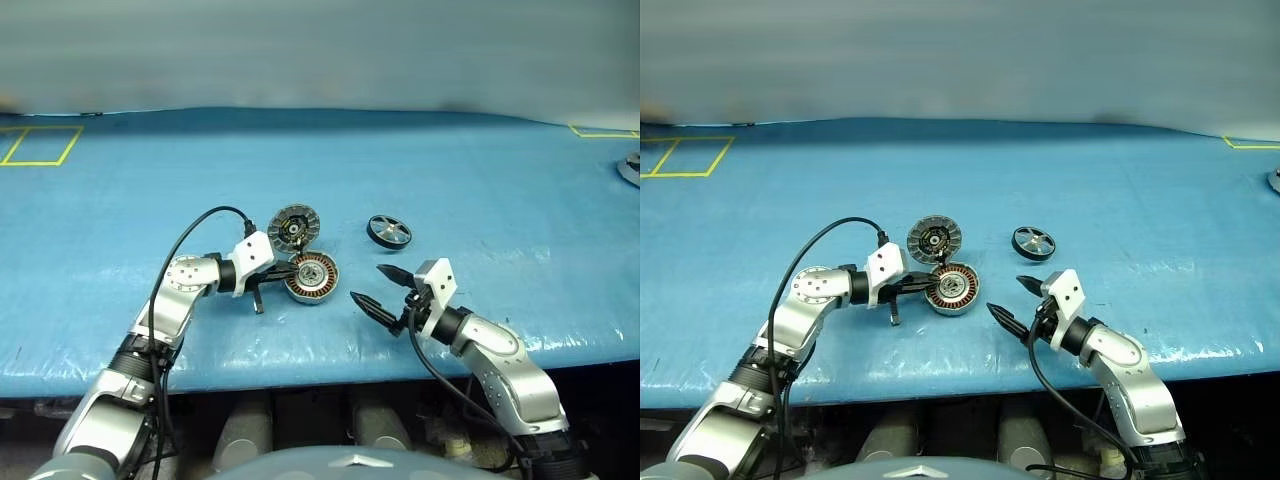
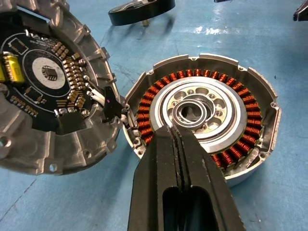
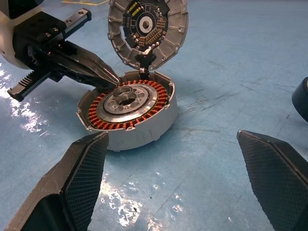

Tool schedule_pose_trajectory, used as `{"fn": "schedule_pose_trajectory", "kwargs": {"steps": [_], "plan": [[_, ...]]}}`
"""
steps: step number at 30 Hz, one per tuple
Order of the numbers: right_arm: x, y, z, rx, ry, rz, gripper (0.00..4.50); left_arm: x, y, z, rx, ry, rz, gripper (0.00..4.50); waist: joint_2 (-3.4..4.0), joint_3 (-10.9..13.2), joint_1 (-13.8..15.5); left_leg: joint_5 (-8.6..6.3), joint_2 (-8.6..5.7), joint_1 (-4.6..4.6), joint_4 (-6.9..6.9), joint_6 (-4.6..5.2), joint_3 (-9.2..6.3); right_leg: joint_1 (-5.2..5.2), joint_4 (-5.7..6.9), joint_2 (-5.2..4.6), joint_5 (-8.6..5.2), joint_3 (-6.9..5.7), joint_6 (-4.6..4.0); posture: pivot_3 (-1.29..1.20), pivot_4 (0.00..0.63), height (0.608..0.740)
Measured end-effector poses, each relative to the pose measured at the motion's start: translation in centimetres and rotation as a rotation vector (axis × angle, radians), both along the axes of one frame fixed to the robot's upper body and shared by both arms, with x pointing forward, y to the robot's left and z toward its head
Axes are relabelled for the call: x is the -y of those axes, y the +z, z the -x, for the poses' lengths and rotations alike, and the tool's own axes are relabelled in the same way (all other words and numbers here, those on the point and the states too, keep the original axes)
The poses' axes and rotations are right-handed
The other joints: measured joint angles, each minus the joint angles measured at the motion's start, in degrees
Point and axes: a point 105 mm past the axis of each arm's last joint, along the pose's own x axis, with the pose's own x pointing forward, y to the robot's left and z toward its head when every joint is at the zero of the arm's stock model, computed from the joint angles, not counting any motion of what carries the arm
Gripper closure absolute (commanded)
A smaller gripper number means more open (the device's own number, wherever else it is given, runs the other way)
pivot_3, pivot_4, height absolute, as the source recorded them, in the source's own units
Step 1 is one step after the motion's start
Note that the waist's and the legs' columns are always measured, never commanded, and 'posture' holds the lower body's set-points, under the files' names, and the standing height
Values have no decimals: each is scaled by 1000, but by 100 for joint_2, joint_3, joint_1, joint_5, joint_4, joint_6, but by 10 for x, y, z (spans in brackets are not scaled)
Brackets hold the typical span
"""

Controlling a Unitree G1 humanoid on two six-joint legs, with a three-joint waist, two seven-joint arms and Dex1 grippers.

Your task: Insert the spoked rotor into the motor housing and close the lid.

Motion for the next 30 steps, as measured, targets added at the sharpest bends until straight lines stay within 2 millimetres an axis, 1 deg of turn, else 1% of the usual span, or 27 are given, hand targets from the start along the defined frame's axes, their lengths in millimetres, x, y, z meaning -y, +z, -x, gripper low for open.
{"fn": "schedule_pose_trajectory", "kwargs": {"steps": [7,16,26,30], "plan": [[0,-1,0,-2,-3,-1,0,4,0,1,5,-23,-13,4468,0,0,-1,0,0,0,0,0,0,0,0,0,0,0,0,0,150,740],[0,-1,0,-2,-14,-3,0,5,0,1,6,-24,-10,4468,0,0,0,0,0,0,0,0,0,0,0,0,0,0,0,0,150,740],[1,-4,1,-5,-6,9,0,12,7,0,-7,-17,81,4468,0,0,-2,0,0,0,0,0,0,0,0,0,0,0,0,0,150,740],[1,-5,1,-8,-6,13,0,13,7,1,-10,-17,85,4468,0,0,-4,0,0,0,0,0,0,0,0,0,0,0,0,0,150,740]]}}
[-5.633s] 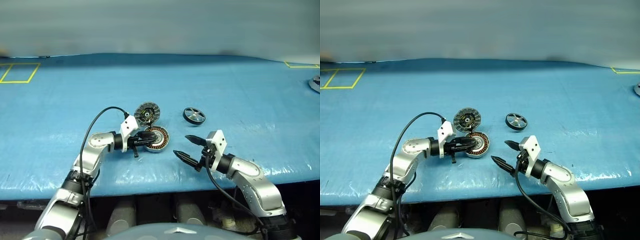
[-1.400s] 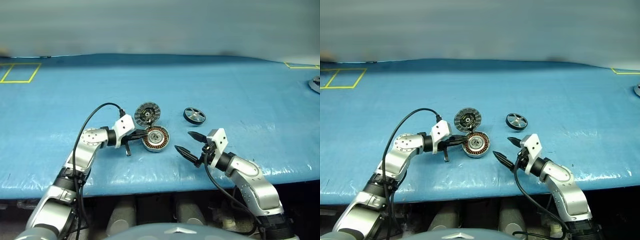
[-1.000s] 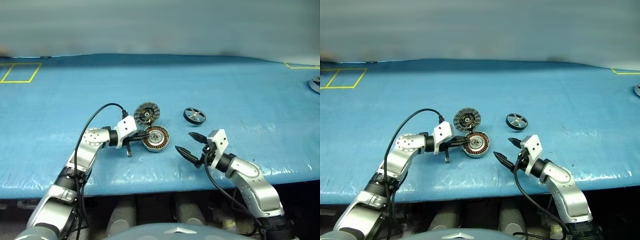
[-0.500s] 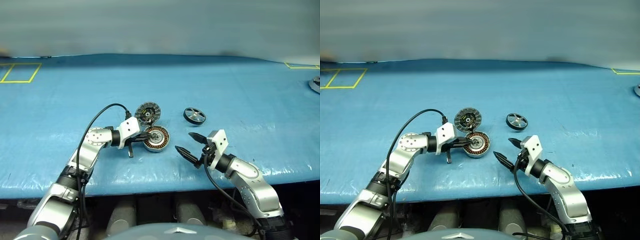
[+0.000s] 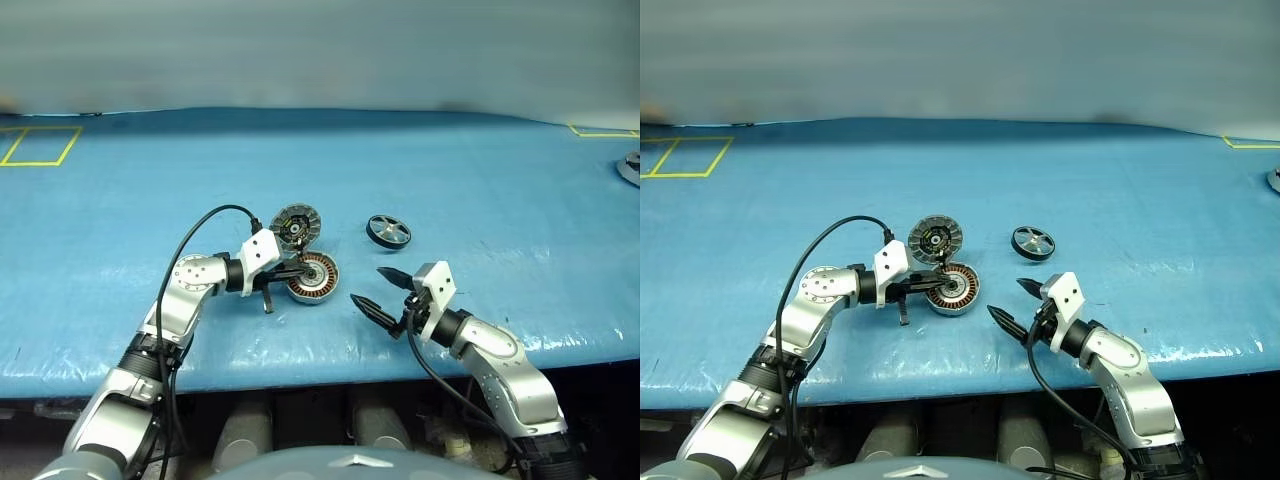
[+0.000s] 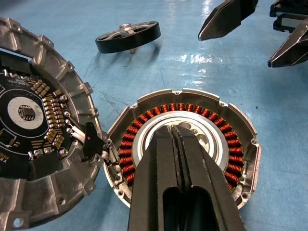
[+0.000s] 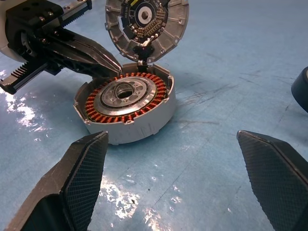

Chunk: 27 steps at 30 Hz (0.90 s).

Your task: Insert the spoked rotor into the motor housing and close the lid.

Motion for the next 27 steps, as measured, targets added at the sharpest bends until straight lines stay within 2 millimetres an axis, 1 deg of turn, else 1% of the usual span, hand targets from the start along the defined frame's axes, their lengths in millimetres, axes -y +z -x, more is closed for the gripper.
{"fn": "schedule_pose_trajectory", "kwargs": {"steps": [8,18,23,27], "plan": [[0,1,0,11,3,-1,0,-1,-3,-1,7,8,-24,4468,0,0,1,0,0,0,0,0,0,0,0,0,0,0,0,0,150,740],[0,0,1,9,3,2,0,7,-8,-4,14,17,-22,4468,0,0,-1,0,-1,0,0,0,0,0,0,0,0,0,0,0,150,740],[0,0,1,8,0,4,0,7,-10,-2,13,4,-43,4468,0,0,1,0,-1,0,1,0,0,0,0,0,0,0,0,0,150,740],[0,-1,0,8,-3,6,0,4,-9,-5,29,7,-79,4468,0,0,-4,0,-1,2,1,0,0,2,0,0,0,0,0,0,150,740]]}}
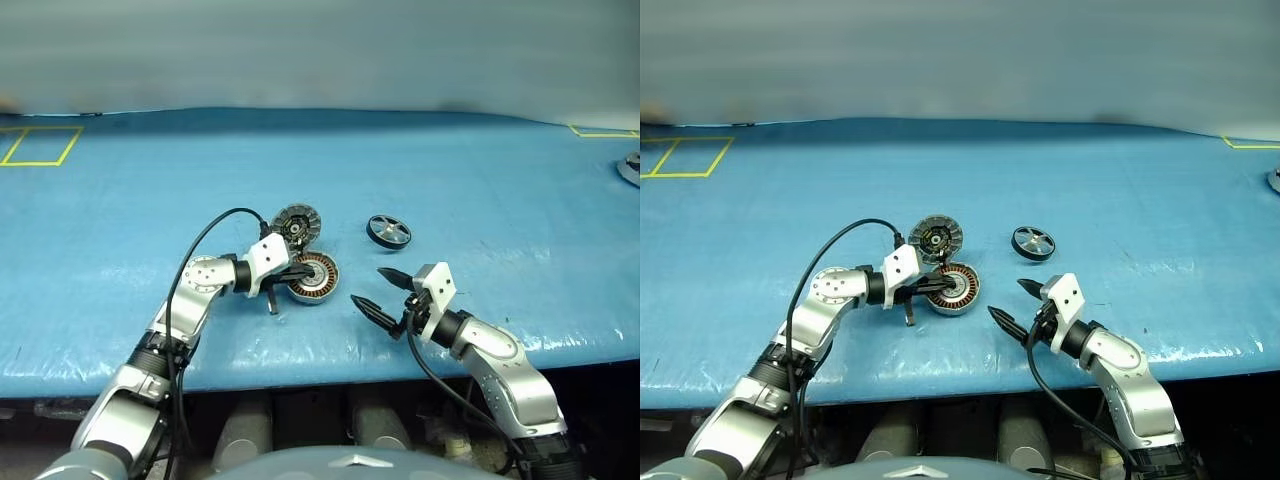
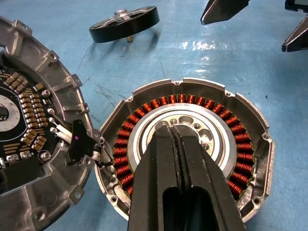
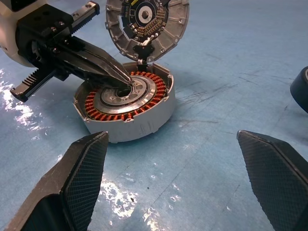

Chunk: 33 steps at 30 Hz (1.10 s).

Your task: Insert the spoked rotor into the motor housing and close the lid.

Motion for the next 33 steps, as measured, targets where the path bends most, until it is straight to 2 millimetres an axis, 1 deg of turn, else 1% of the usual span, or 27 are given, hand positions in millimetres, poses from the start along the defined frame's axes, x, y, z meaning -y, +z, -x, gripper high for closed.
{"fn": "schedule_pose_trajectory", "kwargs": {"steps": [4,8,14,19,23,26,33], "plan": [[0,0,0,1,-2,5,0,-3,0,-1,7,11,-15,4468,0,0,3,0,0,0,0,0,0,0,0,0,0,0,0,0,150,740],[0,-1,0,0,-2,11,0,-1,0,-3,14,19,-12,4468,1,-1,7,0,0,0,0,0,0,1,0,0,0,0,0,0,150,740],[-1,-2,0,0,0,21,0,10,2,-1,6,8,33,4468,0,0,11,0,-1,-1,0,0,0,0,0,0,1,1,1,0,150,740],[0,-3,0,1,-2,26,0,17,10,1,4,0,104,4468,0,0,7,0,-1,-1,0,0,0,0,0,0,1,1,1,0,150,740],[0,-3,0,1,-3,28,0,15,7,-3,2,23,79,4468,0,0,9,0,-1,0,1,0,0,1,1,0,1,1,2,0,150,740],[0,-4,-1,-1,-6,30,0,14,-1,-5,-9,32,36,4468,0,0,5,0,-2,-1,2,0,0,1,0,0,1,1,2,0,150,740],[2,-6,-3,-4,-28,38,0,15,0,-5,-4,25,34,4468,1,-1,9,0,-1,0,2,0,0,1,0,0,1,1,2,0,150,740]]}}
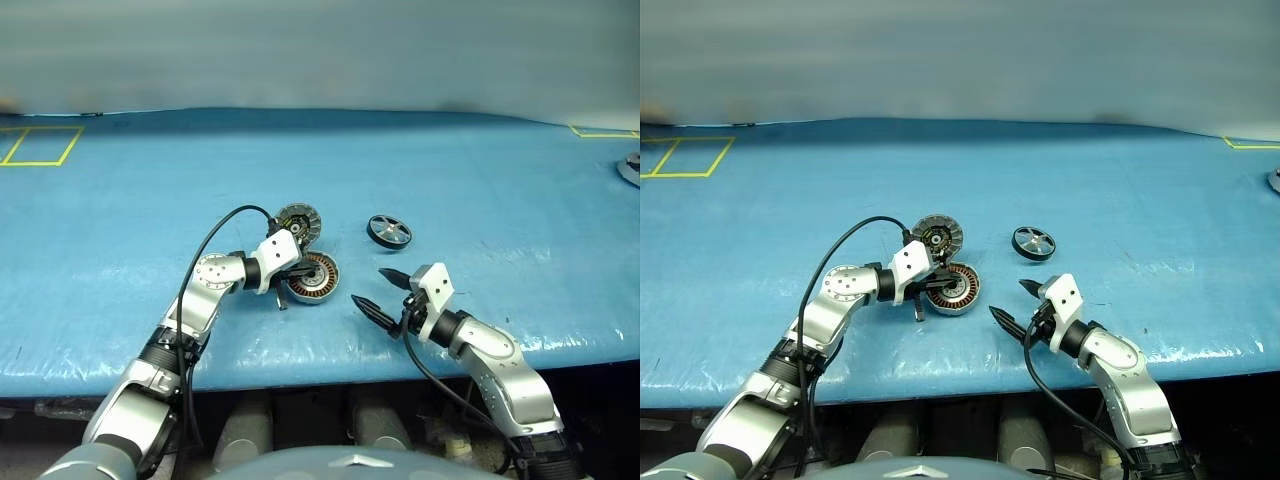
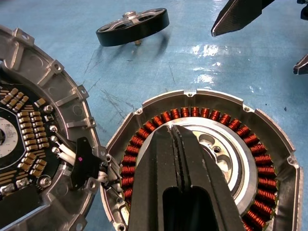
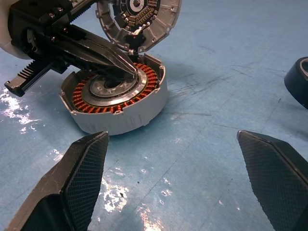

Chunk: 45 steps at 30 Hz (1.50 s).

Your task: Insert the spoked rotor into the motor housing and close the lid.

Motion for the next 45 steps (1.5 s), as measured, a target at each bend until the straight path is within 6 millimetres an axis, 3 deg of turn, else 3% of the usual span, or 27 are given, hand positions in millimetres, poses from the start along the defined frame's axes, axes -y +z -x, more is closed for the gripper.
{"fn": "schedule_pose_trajectory", "kwargs": {"steps": [6,11,16,21,27,34,45], "plan": [[8,-3,-9,19,-71,57,0,2,12,-6,5,55,109,4468,0,0,1,0,0,-1,1,0,0,-1,0,0,1,0,2,0,150,740],[31,0,-27,42,-196,141,0,4,31,-5,16,75,229,4468,1,0,0,0,-1,-1,-2,0,1,-1,0,0,3,2,3,0,150,740],[42,6,-34,31,-230,181,0,-3,30,6,3,92,259,4468,2,0,-23,-2,-2,0,-3,3,3,-2,0,0,3,8,4,0,150,740],[55,54,-69,170,-287,250,0,-8,18,17,-23,135,265,4468,5,4,-49,4,-4,8,6,12,20,2,0,1,8,29,11,0,150,740],[64,79,-115,181,-316,276,0,-13,22,23,-1,165,277,4468,7,7,-62,2,-8,9,1,16,33,-3,-2,3,13,53,17,0,150,740],[67,44,-125,47,-252,393,0,-26,16,31,-8,223,268,4468,9,9,-58,-12,-12,2,-5,39,44,-11,-11,5,15,74,18,0,150,740],[60,37,-118,12,-165,389,0,-37,10,38,-11,226,227,4468,9,9,-66,-13,-10,9,6,41,65,-9,-10,6,18,90,27,0,150,740]]}}
